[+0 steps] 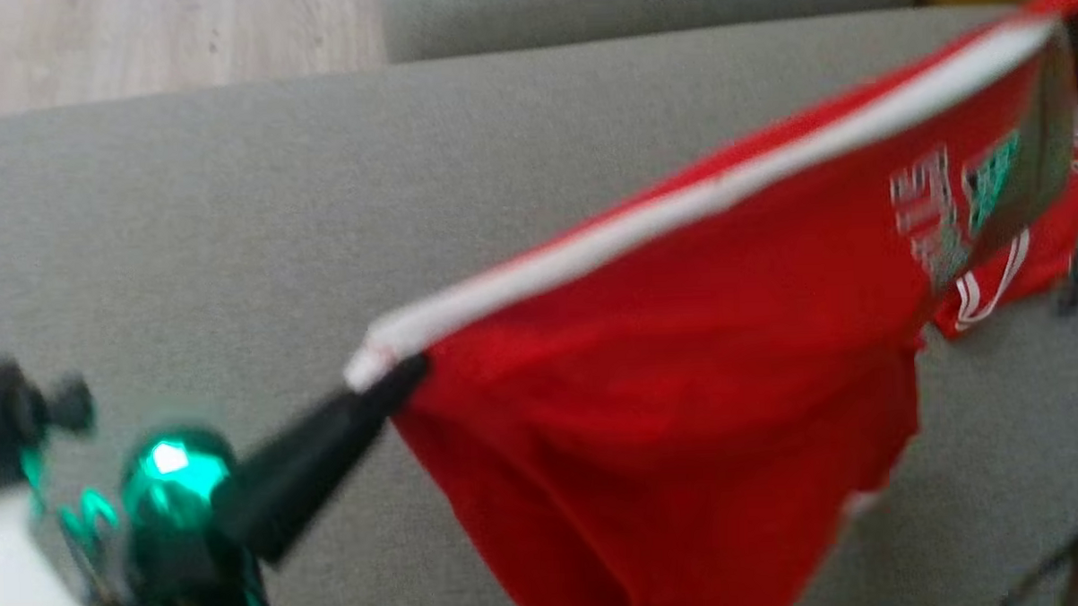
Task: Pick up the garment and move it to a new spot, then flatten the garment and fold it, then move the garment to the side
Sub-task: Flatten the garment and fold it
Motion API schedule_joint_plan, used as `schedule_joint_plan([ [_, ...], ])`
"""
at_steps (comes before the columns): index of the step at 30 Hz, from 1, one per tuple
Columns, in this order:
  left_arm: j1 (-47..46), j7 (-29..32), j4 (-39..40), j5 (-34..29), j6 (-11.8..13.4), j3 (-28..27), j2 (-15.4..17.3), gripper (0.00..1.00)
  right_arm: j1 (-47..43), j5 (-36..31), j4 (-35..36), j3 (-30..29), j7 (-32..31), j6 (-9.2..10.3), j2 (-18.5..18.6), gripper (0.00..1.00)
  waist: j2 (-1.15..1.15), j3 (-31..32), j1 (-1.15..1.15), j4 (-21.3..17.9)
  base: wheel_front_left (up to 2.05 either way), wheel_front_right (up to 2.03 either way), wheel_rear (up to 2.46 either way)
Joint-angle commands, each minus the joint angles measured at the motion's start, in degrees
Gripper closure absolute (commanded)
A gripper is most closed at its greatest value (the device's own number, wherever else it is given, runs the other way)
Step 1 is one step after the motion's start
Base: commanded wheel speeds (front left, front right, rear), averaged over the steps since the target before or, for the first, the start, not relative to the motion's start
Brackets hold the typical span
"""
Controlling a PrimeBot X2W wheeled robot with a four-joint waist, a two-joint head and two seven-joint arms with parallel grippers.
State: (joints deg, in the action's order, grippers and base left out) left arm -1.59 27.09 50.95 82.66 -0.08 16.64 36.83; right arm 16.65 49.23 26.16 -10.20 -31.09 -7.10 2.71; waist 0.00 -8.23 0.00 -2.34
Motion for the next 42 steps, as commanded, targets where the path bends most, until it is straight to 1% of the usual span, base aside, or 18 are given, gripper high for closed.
schedule_joint_plan([
  [1,-5.2,0.7,0.9,0.7,0.5,-3.8,2.2,1.00,4.1,-0.6,0.7,1.3,-1.0,-0.39,0.2,1.00,0.00,-2.4,0.00,-1.4,0.00,0.00,0.00],
  [2,-8.2,2.1,-0.9,1.9,1.2,-4.5,2.8,1.00,6.7,-1.0,-1.3,1.4,-1.6,-0.39,0.2,1.00,0.00,-3.5,0.00,-1.7,0.00,0.00,0.00],
  [4,-15.2,4.3,-6.4,1.1,2.2,-5.5,4.3,1.00,12.2,-2.4,-6.5,2.4,-1.2,-0.39,0.2,1.00,0.00,-5.6,0.00,-2.1,0.00,0.00,0.00],
  [6,-22.9,5.2,-13.4,-1.4,2.1,-5.0,4.1,1.00,18.0,-3.6,-13.1,3.0,1.1,-0.39,0.2,1.00,0.00,-7.5,0.00,-2.2,0.00,0.00,0.00],
  [8,-31.2,3.8,-21.5,-6.1,1.7,-3.8,2.2,1.00,24.0,-5.5,-19.3,4.2,4.3,-0.39,0.2,1.00,0.00,-9.2,0.00,-2.1,0.00,0.00,0.00],
  [9,-35.2,3.0,-25.5,-9.5,1.0,-2.7,1.5,1.00,26.8,-5.5,-22.3,4.8,6.1,-0.39,0.2,1.00,0.00,-10.0,0.00,-2.1,0.00,0.00,0.00],
  [11,-42.4,0.9,-32.8,-15.7,-0.3,-0.2,-0.4,1.00,32.4,-7.7,-27.3,6.1,10.3,-0.39,0.2,1.00,0.00,-11.7,0.00,-1.9,0.00,0.00,0.00],
  [14,-50.6,-3.7,-42.4,-22.6,-2.6,2.5,-4.2,1.00,38.3,-7.5,-34.1,7.5,15.6,-0.39,0.2,1.00,0.00,-14.0,0.00,-1.2,0.00,0.00,0.00],
  [16,-53.8,-6.6,-47.8,-25.7,-4.0,4.1,-6.2,1.00,40.1,-7.4,-37.5,8.4,17.9,-0.39,0.2,1.00,0.00,-15.2,0.00,-0.6,0.00,0.00,0.00],
  [19,-55.2,-11.1,-53.7,-30.5,-5.9,7.0,-7.0,1.00,39.5,-9.6,-40.6,10.3,19.6,-0.39,0.2,1.00,0.00,-16.5,0.00,0.2,0.00,0.00,0.00],
  [22,-51.2,-15.9,-57.7,-29.1,-6.6,7.9,-9.2,1.00,35.2,-11.1,-42.3,12.2,20.6,-0.39,0.2,1.00,0.00,-16.7,0.00,0.2,0.00,0.00,0.00],
  [25,-44.2,-20.1,-59.5,-28.8,-7.1,9.9,-9.2,1.00,28.5,-12.4,-42.3,14.0,21.0,-0.39,0.3,1.00,0.00,-16.2,0.00,0.4,0.00,0.00,0.00],
  [28,-35.6,-24.8,-59.4,-27.7,-7.3,11.7,-9.5,1.00,20.7,-14.0,-40.3,15.7,21.0,-0.39,2.1,1.00,0.00,-15.2,0.00,0.5,0.00,0.00,0.00],
  [30,-29.5,-27.0,-58.0,-27.8,-7.3,13.9,-9.2,1.00,15.3,-14.0,-38.1,16.3,20.6,-0.39,3.5,1.00,0.00,-14.2,0.00,0.6,0.00,0.00,0.00],
  [35,-14.5,-30.5,-52.2,-28.2,-7.0,19.5,-8.7,1.00,-0.6,-13.2,-29.0,15.5,17.2,-0.39,7.7,1.00,0.00,-10.5,0.00,2.0,0.00,0.00,0.00],
  [39,-3.7,-32.0,-47.2,-27.8,-4.5,23.2,-9.5,1.00,-15.9,-13.8,-19.7,11.1,13.2,-0.39,10.5,1.00,0.00,-7.3,0.00,3.4,0.00,0.00,0.00],
  [41,1.0,-32.7,-44.9,-27.3,-3.0,24.6,-10.0,1.00,-23.8,-14.0,-14.3,7.1,10.9,-0.39,10.7,1.00,0.00,-6.3,0.00,4.2,0.00,0.00,0.00],
  [42,1.0,-32.7,-44.9,-27.3,-3.0,24.6,-10.0,1.00,-23.8,-14.0,-14.3,7.1,10.9,-0.39,10.7,1.00,0.00,-6.3,0.00,4.2,0.00,0.00,0.00],
])
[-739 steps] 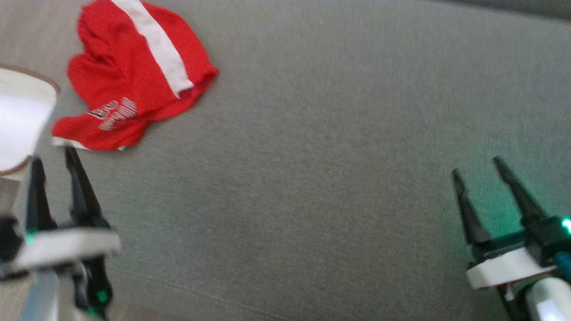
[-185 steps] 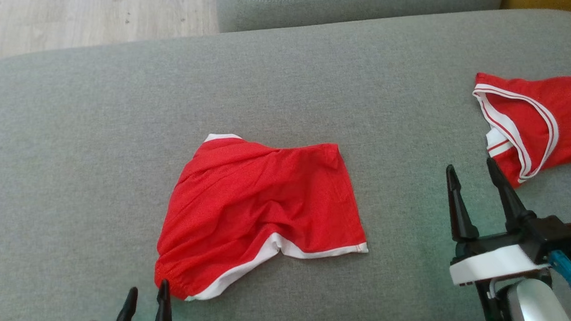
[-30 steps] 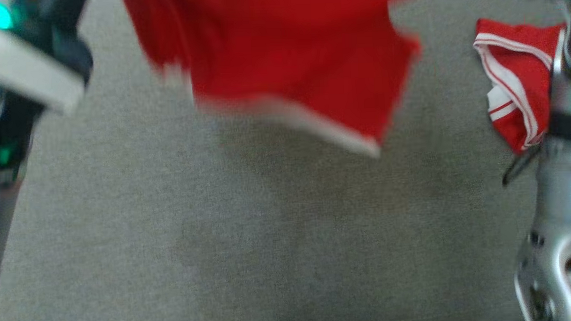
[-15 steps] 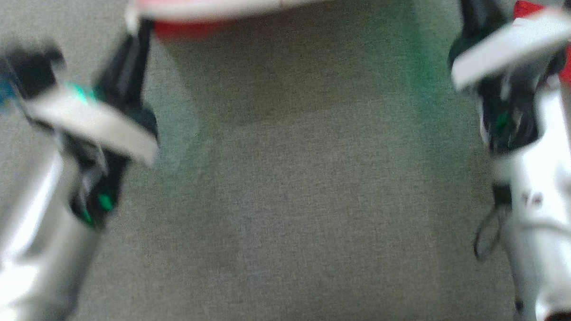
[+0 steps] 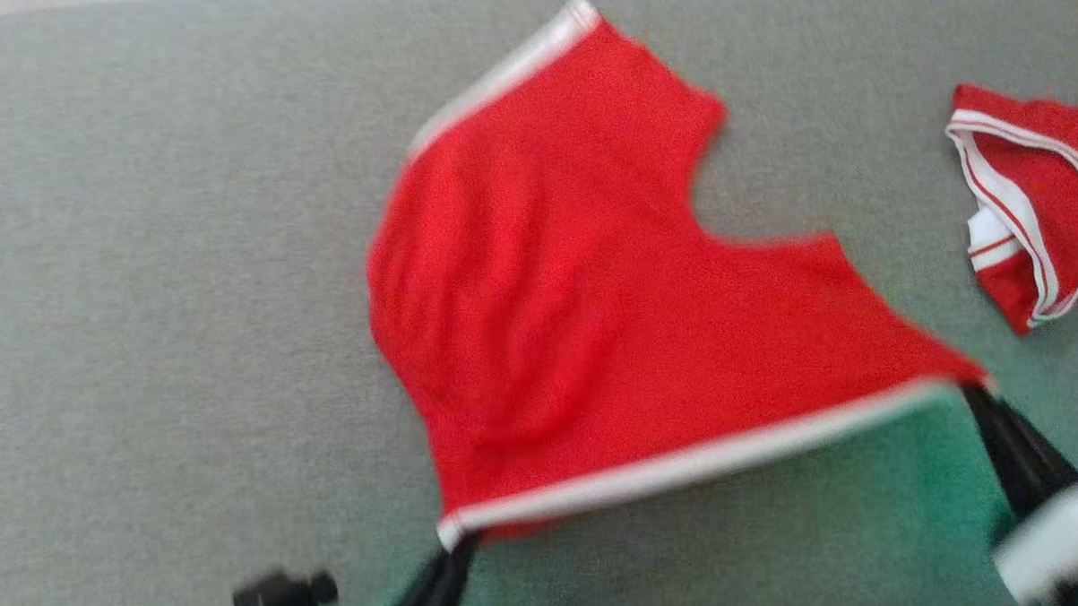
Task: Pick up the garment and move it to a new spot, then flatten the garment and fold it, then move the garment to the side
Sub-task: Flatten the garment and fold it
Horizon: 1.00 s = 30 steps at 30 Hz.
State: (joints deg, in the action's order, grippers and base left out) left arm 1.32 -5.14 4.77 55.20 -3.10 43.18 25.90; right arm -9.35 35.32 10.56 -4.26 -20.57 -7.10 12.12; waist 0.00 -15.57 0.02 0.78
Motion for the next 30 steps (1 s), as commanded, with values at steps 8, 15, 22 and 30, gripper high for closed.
schedule_joint_plan([
  [8,2.9,-1.9,6.5,3.2,1.7,-1.6,-0.9,1.00,-5.9,0.1,17.1,-5.6,-8.6,-0.39,-0.9,1.00,0.00,0.5,-0.02,2.7,0.00,0.00,0.00],
  [15,-5.4,1.3,9.5,8.8,0.4,-4.8,-4.4,1.00,14.9,-1.6,9.1,-0.2,-14.7,-0.39,-0.3,1.00,0.00,-3.7,-0.02,5.6,0.00,0.00,0.00],
  [22,-16.0,5.6,9.5,16.1,0.9,-8.2,-9.3,1.00,36.0,-3.4,-6.0,5.4,-21.3,-0.39,2.3,1.00,0.00,-8.2,-0.02,10.8,0.00,0.00,0.00],
  [30,-23.5,5.6,1.6,16.3,1.2,-8.8,-14.1,1.00,49.0,-6.7,-20.1,7.7,-22.3,-0.39,4.5,1.00,0.00,-10.1,-0.02,16.0,0.00,0.00,0.00],
])
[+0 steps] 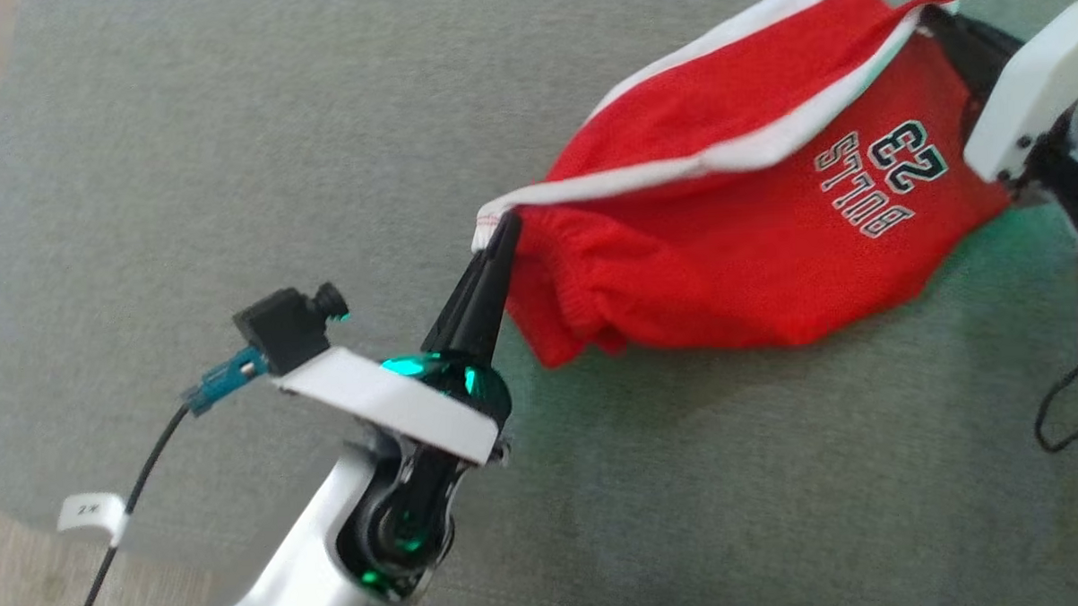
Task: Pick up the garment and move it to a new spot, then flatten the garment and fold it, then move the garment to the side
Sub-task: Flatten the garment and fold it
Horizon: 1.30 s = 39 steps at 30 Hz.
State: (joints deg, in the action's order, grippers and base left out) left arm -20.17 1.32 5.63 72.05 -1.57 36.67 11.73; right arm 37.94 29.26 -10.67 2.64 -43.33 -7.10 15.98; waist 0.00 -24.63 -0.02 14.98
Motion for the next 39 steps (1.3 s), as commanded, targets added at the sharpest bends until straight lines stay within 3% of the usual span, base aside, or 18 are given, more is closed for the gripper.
schedule_joint_plan([
  [1,-2.7,-1.2,-0.5,-0.8,-0.4,-2.1,-0.6,1.00,2.7,-1.0,-0.1,0.9,0.7,-0.39,1.1,1.00,0.00,-1.2,0.02,2.2,0.00,0.00,0.00],
  [10,-6.1,-3.0,-9.6,-2.2,-2.3,-0.7,-4.2,1.00,8.8,-2.7,-9.4,2.1,4.4,-0.39,2.0,1.00,0.00,-1.7,0.02,3.8,0.00,0.00,0.00],
  [22,-8.3,-4.3,-15.5,-2.9,-3.2,0.1,-5.8,1.00,12.0,-3.3,-15.5,3.2,9.1,-0.39,1.6,1.00,0.00,-2.3,0.02,4.5,0.00,0.00,0.00],
  [23,-8.4,-4.4,-15.9,-3.2,-3.2,0.2,-5.8,1.00,12.1,-3.2,-15.8,3.0,9.8,-0.39,1.4,0.87,0.00,-2.3,0.02,4.4,0.00,0.00,0.00],
  [24,-8.5,-4.5,-16.1,-3.4,-3.1,0.2,-5.7,1.00,12.2,-3.1,-16.0,3.2,10.4,-0.39,1.3,0.34,0.00,-2.4,0.02,4.3,0.00,0.00,0.00],
  [25,-8.6,-4.8,-16.4,-3.6,-2.9,0.1,-5.7,1.00,12.3,-3.0,-16.2,3.3,11.0,-0.39,1.2,0.00,0.00,-2.4,0.02,4.2,0.00,0.00,0.00],
  [26,-8.6,-5.1,-16.7,-3.8,-2.5,-0.1,-5.7,0.99,12.5,-3.1,-16.5,3.2,11.5,-0.39,1.1,0.00,0.00,-2.4,0.02,4.1,0.00,0.00,0.00],
  [28,-8.7,-5.9,-17.2,-4.4,-1.6,-0.5,-5.6,0.64,12.8,-2.6,-16.5,3.7,11.9,-0.39,1.1,0.00,0.00,-2.3,0.02,3.8,0.00,0.00,0.00],
  [29,-8.7,-6.4,-17.5,-4.7,-1.1,-0.8,-5.6,0.40,12.9,-2.3,-16.1,4.2,12.1,-0.39,1.4,0.00,0.00,-2.3,0.02,3.6,0.00,0.00,0.00],
  [30,-8.6,-6.8,-17.6,-4.8,-0.6,-1.1,-5.5,0.00,13.0,-2.0,-15.6,4.9,12.2,-0.39,1.9,0.00,0.00,-2.3,0.02,3.4,0.00,0.00,0.00],
  [33,-8.2,-8.1,-17.9,-6.6,0.8,-1.3,-4.6,0.00,12.8,-0.7,-13.7,6.8,12.5,-0.39,4.0,0.00,0.00,-2.0,0.02,2.8,0.00,0.00,0.00],
  [39,-6.8,-9.1,-16.7,-14.1,6.0,2.0,-1.3,0.00,10.4,2.1,-10.8,12.0,9.7,-0.39,9.2,0.00,0.00,-1.5,0.02,1.7,0.00,0.00,0.00],
])
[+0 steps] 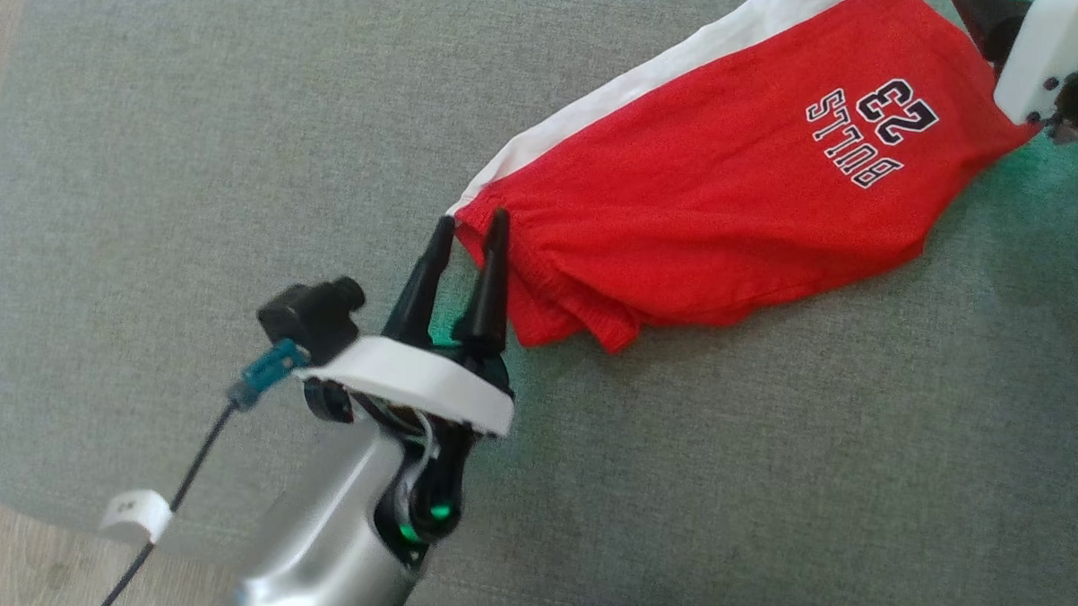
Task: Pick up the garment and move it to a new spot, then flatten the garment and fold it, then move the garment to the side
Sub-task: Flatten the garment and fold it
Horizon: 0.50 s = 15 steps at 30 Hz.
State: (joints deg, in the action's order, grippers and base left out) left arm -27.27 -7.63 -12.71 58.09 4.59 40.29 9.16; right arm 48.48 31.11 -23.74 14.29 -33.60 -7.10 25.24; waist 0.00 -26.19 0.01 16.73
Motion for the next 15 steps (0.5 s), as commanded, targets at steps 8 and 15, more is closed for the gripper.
schedule_joint_plan([
  [8,2.4,1.6,7.5,-7.3,6.1,2.5,5.6,0.00,-1.4,0.0,0.3,2.9,-3.3,-0.39,1.6,0.00,0.00,-0.4,-0.01,1.0,0.00,0.00,0.00],
  [15,3.6,-4.2,13.8,-13.7,10.7,1.2,8.4,0.00,-1.2,-3.2,-3.1,6.0,-8.9,-0.39,1.6,0.00,0.00,-0.6,-0.01,2.7,0.00,0.00,0.00],
])
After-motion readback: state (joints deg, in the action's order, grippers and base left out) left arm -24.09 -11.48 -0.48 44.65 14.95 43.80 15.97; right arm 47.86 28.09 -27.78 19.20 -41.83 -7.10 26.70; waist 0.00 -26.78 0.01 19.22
